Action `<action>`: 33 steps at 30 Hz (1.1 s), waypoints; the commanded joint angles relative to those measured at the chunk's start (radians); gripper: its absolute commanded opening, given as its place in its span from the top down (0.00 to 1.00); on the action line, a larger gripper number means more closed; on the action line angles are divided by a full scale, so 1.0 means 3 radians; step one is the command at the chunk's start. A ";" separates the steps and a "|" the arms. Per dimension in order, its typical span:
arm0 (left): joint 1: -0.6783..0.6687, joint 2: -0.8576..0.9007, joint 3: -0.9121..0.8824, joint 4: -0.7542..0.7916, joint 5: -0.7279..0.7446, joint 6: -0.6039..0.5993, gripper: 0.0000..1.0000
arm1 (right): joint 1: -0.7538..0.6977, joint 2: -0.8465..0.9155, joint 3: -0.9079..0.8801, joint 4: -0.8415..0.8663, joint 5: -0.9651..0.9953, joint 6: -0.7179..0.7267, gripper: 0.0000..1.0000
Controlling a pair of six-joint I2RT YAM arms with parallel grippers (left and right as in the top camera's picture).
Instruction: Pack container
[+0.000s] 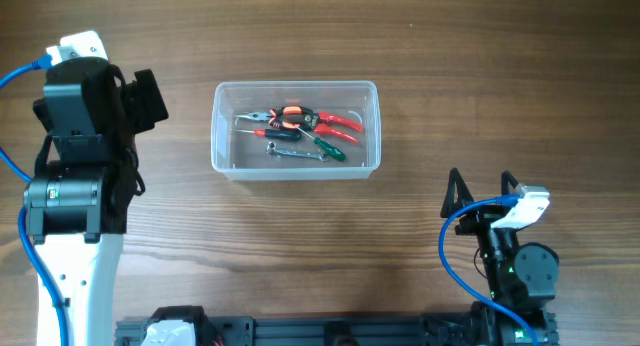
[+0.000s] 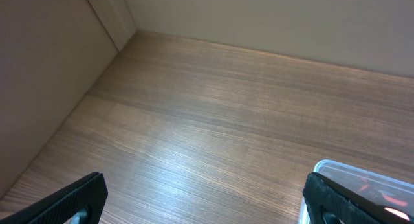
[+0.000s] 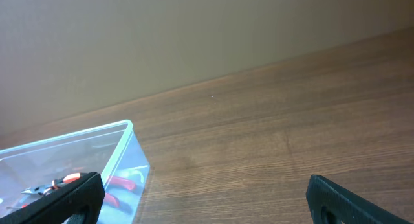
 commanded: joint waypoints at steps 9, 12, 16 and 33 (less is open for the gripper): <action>0.0008 -0.0058 -0.0010 -0.0056 -0.0020 0.0039 0.00 | -0.0014 -0.0053 -0.0031 0.0022 -0.0052 0.0037 0.00; 0.0008 -0.0327 -0.0155 -0.0052 0.0161 0.0023 0.00 | -0.0014 -0.0053 -0.0031 0.0022 -0.0052 0.0037 0.00; 0.0170 -0.0968 -0.0734 0.0285 0.0918 0.0009 0.00 | -0.0014 -0.0053 -0.0031 0.0022 -0.0052 0.0037 0.00; 0.0420 -0.3231 -0.3920 0.1892 0.1345 -0.0893 0.00 | -0.0014 -0.0053 -0.0031 0.0022 -0.0052 0.0038 0.00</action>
